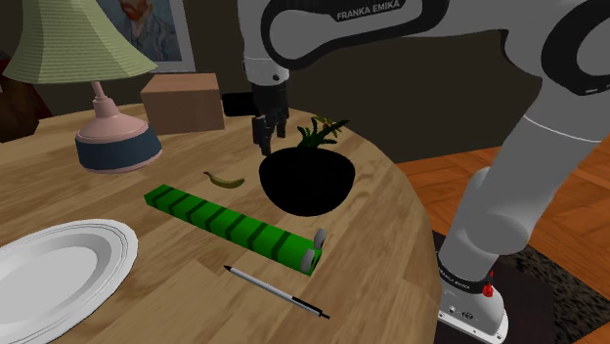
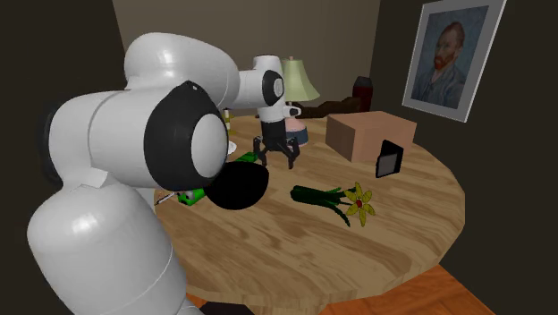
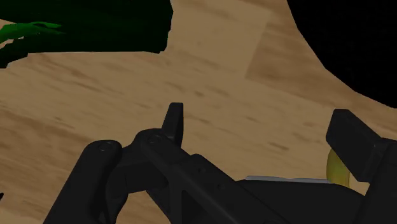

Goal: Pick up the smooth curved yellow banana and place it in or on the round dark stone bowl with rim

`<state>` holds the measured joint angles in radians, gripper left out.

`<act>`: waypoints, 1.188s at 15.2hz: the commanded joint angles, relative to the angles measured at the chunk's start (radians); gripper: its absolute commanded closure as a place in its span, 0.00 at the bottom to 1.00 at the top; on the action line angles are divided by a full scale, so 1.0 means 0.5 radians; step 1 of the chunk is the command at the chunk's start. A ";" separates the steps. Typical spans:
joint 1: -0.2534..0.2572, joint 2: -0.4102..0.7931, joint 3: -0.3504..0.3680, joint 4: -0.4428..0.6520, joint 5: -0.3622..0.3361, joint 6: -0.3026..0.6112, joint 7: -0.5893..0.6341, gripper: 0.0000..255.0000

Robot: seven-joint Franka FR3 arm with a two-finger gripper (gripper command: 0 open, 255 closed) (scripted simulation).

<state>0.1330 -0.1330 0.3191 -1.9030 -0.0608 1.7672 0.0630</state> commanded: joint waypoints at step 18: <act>0.214 0.740 0.188 0.574 -0.198 0.031 0.146 0.00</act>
<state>0.2404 0.2374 0.4131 -1.6107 -0.1600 1.7772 0.1360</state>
